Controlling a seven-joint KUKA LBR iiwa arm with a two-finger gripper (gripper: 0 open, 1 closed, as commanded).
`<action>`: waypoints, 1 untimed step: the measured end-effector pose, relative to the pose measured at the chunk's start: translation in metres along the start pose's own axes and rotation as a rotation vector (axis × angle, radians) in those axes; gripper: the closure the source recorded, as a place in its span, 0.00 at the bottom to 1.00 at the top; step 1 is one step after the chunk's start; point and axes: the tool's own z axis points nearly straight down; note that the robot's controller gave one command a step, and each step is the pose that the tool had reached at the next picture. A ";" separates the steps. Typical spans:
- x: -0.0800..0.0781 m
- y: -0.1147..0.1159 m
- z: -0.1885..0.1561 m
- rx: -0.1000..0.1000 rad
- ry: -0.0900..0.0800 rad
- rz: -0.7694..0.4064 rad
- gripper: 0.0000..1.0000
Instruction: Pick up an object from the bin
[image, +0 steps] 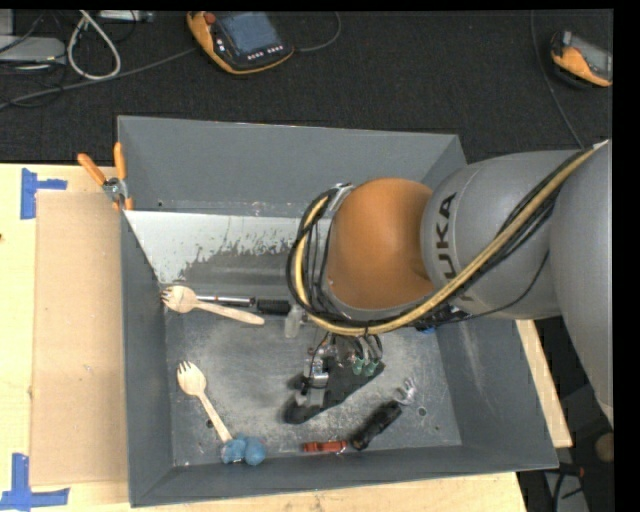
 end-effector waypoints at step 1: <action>-0.002 0.000 -0.005 -0.001 -0.007 0.003 0.00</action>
Offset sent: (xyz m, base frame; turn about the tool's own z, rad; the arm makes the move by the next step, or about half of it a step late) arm -0.0345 -0.0370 -0.0315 -0.2933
